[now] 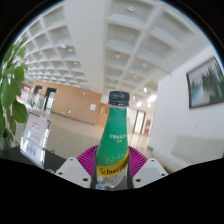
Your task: Pour water
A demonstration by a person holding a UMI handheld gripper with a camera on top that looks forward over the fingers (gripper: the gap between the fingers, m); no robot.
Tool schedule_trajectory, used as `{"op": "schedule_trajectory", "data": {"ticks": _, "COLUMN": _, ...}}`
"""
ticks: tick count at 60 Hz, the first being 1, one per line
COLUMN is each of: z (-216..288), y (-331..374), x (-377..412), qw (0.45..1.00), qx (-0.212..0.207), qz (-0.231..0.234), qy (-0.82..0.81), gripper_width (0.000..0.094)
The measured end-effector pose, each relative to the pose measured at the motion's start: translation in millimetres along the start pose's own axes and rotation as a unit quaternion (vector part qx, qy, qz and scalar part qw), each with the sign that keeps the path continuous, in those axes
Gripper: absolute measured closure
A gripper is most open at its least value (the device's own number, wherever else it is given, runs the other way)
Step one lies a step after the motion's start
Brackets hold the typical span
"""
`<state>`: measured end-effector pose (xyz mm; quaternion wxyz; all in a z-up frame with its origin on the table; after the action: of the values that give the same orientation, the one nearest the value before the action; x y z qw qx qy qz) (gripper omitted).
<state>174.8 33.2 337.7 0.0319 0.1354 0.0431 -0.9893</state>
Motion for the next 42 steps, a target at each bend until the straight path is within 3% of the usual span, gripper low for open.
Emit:
{"op": "schedule_trajectory", "data": {"ticks": 12, "z": -130, "y": -10, "x": 13, "qw": 0.987, "qx": 0.117, "qz": 0.025, "qy": -0.106, "gripper_width": 0.052}}
{"op": "schedule_trajectory", "data": {"ticks": 19, "z": -188, "y": -8, "x": 15, "qw": 0.982, "qx": 0.157, "qz": 0.033, "qy": -0.098, "gripper_width": 0.0517}}
{"op": "schedule_trajectory", "data": {"ticks": 26, "z": -231, "y": 0, "x": 25, "qw": 0.976, "qx": 0.186, "qz": 0.032, "qy": -0.108, "gripper_width": 0.0503}}
{"op": "schedule_trajectory", "data": {"ticks": 28, "z": -226, "y": -4, "x": 24, "qw": 0.981, "qx": 0.161, "qz": 0.031, "qy": -0.102, "gripper_width": 0.0509}}
{"op": "schedule_trajectory", "data": {"ticks": 31, "z": -232, "y": 1, "x": 28, "qw": 0.982, "qx": 0.16, "qz": 0.028, "qy": -0.1, "gripper_width": 0.0512}}
{"op": "schedule_trajectory", "data": {"ticks": 36, "z": -232, "y": 1, "x": 27, "qw": 0.982, "qx": 0.164, "qz": 0.028, "qy": -0.09, "gripper_width": 0.0406}}
{"op": "schedule_trajectory", "data": {"ticks": 40, "z": -233, "y": 4, "x": 27, "qw": 0.977, "qx": 0.193, "qz": 0.026, "qy": -0.084, "gripper_width": 0.0324}}
{"op": "schedule_trajectory", "data": {"ticks": 42, "z": -229, "y": 8, "x": 27, "qw": 0.976, "qx": 0.199, "qz": 0.024, "qy": -0.084, "gripper_width": 0.0196}}
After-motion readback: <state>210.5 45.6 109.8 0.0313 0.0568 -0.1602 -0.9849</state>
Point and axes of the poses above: the point between the fingertips, and its own axes, seen from behind it with the camera up: x to the left, z up, y backward, against the way the camera looks, the point moved 9 cm from there along y, backward, against the way the camera looks, and after that the axes turned 8 degrees about z, right-handed, at the moved point
